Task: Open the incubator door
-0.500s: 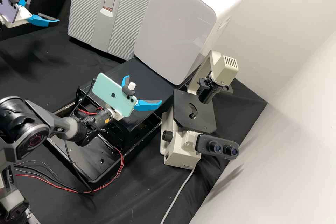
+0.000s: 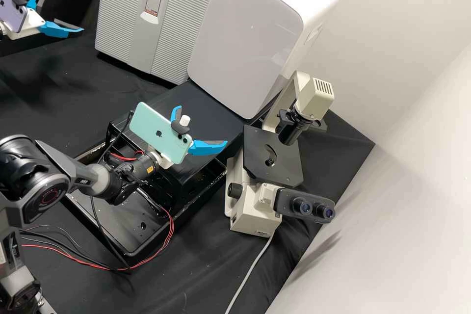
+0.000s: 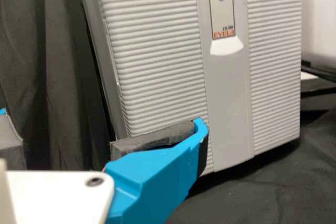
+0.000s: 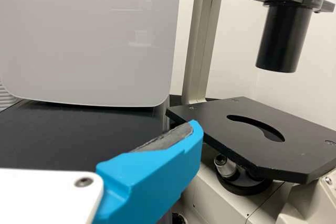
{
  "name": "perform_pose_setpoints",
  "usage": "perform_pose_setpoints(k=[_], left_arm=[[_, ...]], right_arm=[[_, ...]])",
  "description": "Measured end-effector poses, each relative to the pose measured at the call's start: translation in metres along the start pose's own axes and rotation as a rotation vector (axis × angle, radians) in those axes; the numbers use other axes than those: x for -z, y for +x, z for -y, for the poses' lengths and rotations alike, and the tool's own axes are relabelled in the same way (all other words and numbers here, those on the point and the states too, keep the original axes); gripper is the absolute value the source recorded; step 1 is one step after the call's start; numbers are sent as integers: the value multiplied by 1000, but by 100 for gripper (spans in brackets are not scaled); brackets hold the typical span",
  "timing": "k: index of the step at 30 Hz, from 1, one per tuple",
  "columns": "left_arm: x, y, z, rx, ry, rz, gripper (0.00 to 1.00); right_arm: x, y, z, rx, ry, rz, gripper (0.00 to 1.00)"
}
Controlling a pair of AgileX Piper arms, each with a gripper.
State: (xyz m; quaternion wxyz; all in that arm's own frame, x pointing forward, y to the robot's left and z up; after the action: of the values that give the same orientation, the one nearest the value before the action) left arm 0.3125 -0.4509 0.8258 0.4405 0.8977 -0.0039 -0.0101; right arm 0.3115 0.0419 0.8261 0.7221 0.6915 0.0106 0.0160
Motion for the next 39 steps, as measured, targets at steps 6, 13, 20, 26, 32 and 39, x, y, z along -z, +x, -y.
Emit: perform_pose_setpoints(k=[6,13,20,26,32,39], left_arm=[[16,27,0,-6,-26,35,100],[34,69,-3,-32,-32,90,100],[45,113,-11,-70,-29,189,100],[47,144,-20,-106,-7,275,100],[52,166,-28,-133,-4,333,100],[56,186,-25,-137,-18,374,100]], right_arm=[[0,0,0,0,0,0,100],[0,0,0,0,0,0,100],[0,0,0,0,0,0,100],[0,0,0,0,0,0,100],[0,0,0,0,0,0,100],[0,0,0,0,0,0,100]])
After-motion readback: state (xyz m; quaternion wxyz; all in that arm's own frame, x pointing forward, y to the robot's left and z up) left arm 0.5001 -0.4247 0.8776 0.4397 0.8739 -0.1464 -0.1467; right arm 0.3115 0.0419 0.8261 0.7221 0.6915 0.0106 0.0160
